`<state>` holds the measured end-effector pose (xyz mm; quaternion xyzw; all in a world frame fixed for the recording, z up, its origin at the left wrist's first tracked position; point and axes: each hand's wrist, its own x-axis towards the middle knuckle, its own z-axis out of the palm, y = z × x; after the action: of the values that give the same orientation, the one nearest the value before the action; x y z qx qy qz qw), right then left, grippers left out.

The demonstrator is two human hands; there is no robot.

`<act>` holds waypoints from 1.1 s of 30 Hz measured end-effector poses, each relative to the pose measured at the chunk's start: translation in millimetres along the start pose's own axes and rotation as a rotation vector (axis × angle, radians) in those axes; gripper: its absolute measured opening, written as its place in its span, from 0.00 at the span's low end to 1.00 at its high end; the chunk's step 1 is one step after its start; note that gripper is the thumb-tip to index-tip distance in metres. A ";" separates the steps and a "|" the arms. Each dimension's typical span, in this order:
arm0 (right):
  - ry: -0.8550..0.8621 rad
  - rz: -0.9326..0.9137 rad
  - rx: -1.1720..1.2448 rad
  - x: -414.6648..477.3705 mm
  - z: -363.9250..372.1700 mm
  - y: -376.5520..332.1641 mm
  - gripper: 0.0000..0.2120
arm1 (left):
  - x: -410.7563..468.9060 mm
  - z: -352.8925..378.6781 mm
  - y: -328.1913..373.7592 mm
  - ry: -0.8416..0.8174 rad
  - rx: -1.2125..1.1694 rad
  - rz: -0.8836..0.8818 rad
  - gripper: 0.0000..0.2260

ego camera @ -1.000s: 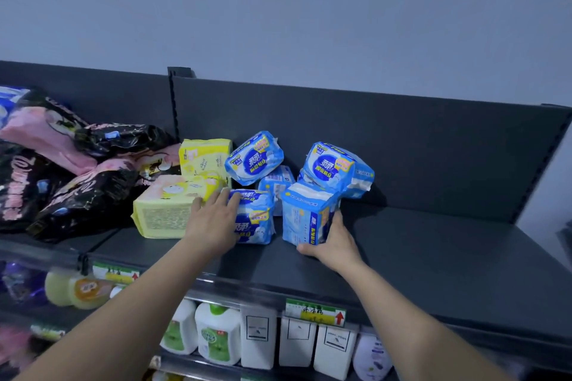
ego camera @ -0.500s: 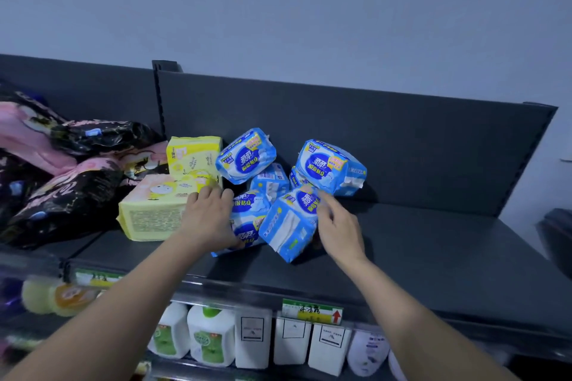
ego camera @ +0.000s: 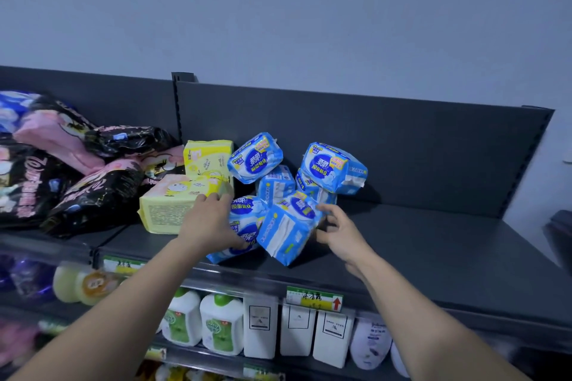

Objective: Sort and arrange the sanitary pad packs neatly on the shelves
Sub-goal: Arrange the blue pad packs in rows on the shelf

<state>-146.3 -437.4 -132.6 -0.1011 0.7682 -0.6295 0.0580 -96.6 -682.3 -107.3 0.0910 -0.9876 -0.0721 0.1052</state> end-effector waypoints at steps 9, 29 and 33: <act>0.032 -0.076 0.068 -24.4 -3.5 3.1 0.13 | -34.3 -5.0 6.6 0.085 -0.304 -0.141 0.43; 0.717 -0.270 0.018 -139.5 -79.8 14.9 0.06 | -148.8 -12.9 89.3 0.306 -1.509 -0.386 0.20; 0.807 -0.264 -0.028 -177.6 -97.3 22.2 0.05 | -169.0 -6.0 113.9 0.122 -1.635 -0.381 0.14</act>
<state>3.6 -299.7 -141.6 0.0552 0.7183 -0.6101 -0.3300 48.5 -539.3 -116.0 0.1551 -0.5848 -0.7763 0.1771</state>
